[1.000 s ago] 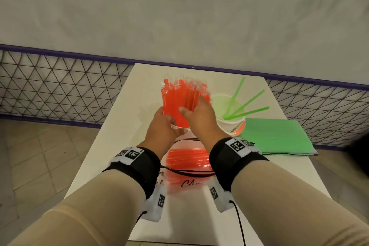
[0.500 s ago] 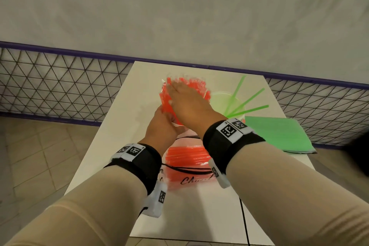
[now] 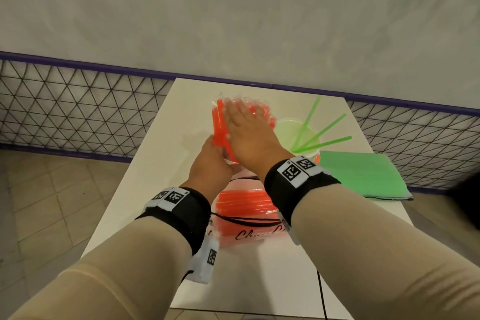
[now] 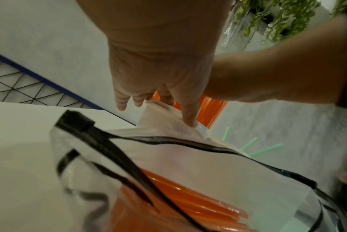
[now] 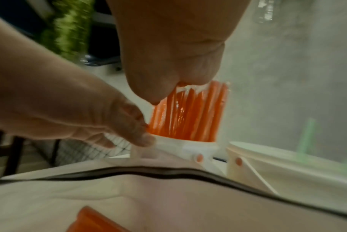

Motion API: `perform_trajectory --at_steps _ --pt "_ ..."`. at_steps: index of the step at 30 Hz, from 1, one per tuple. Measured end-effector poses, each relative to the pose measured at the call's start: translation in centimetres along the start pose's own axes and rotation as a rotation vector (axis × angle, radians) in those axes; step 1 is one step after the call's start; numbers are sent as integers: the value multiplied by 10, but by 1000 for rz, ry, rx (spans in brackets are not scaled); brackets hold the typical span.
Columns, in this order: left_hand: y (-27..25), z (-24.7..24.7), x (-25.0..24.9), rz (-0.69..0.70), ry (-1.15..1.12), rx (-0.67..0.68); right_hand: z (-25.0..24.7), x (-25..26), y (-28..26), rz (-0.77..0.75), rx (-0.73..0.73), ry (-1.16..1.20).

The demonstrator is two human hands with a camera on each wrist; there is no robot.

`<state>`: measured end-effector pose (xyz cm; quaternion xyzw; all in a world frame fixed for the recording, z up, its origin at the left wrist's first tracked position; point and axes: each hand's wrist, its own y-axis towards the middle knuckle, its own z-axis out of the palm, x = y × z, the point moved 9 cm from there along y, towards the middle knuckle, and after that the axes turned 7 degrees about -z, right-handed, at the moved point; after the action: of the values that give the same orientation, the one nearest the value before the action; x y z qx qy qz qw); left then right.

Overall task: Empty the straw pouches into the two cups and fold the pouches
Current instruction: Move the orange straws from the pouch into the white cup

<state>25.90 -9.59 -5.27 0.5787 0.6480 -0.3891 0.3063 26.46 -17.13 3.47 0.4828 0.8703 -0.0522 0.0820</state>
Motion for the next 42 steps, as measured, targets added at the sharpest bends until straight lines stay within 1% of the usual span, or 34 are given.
perform_trajectory --at_steps 2,6,8,9,10,12,13,14,15,16,17,18,19,20,23,25,28,30,33,35,38,40,42 --pt "3 2 4 -34 -74 13 3 -15 -3 50 -20 16" --pt "7 3 4 -29 -87 9 9 -19 -2 -4 82 37" --pt "6 3 2 3 -85 15 -4 -16 -3 1 46 92" --pt "4 2 1 30 -63 3 -15 -12 -5 3 -19 130" --pt "0 0 -1 56 -17 -25 -31 -7 -10 -9 -116 152" --pt "-8 -14 1 77 49 -139 -66 10 -30 -87 -421 181" --pt "-13 -22 2 86 31 -188 -75 17 -42 -129 -535 219" --pt "-19 -28 2 109 9 -212 -72 26 -52 -171 -534 286" --pt "-21 -30 4 130 -5 -191 -57 34 -57 -198 -423 343" --pt "-24 -29 6 145 3 -137 -33 41 -59 -205 -242 364" --pt "-28 -25 9 131 20 -61 -5 46 -63 -197 -64 348" --pt "-32 -17 14 99 64 29 22 45 -67 -183 58 316" --pt "-37 -7 19 54 123 128 45 42 -71 -164 127 297" --pt "-40 3 25 22 186 207 65 36 -73 -139 159 293" --pt "-46 21 39 -46 390 323 103 24 -79 -77 162 352" --pt "-45 29 46 -75 432 357 116 23 -82 -55 191 376" --pt "-46 40 50 -72 444 418 131 24 -87 -23 265 376" --pt "-47 42 50 -59 482 444 137 24 -88 -10 271 391" --pt "-46 41 50 -46 517 475 137 24 -87 -32 228 382" --pt "-44 40 49 -46 498 490 135 24 -87 -50 193 376" --pt "-41 36 50 -62 492 498 126 17 -87 -51 110 368" --pt "-38 33 52 -68 497 488 115 10 -87 -27 50 421" --pt "-36 31 53 -73 444 482 100 3 -86 16 -1 542"
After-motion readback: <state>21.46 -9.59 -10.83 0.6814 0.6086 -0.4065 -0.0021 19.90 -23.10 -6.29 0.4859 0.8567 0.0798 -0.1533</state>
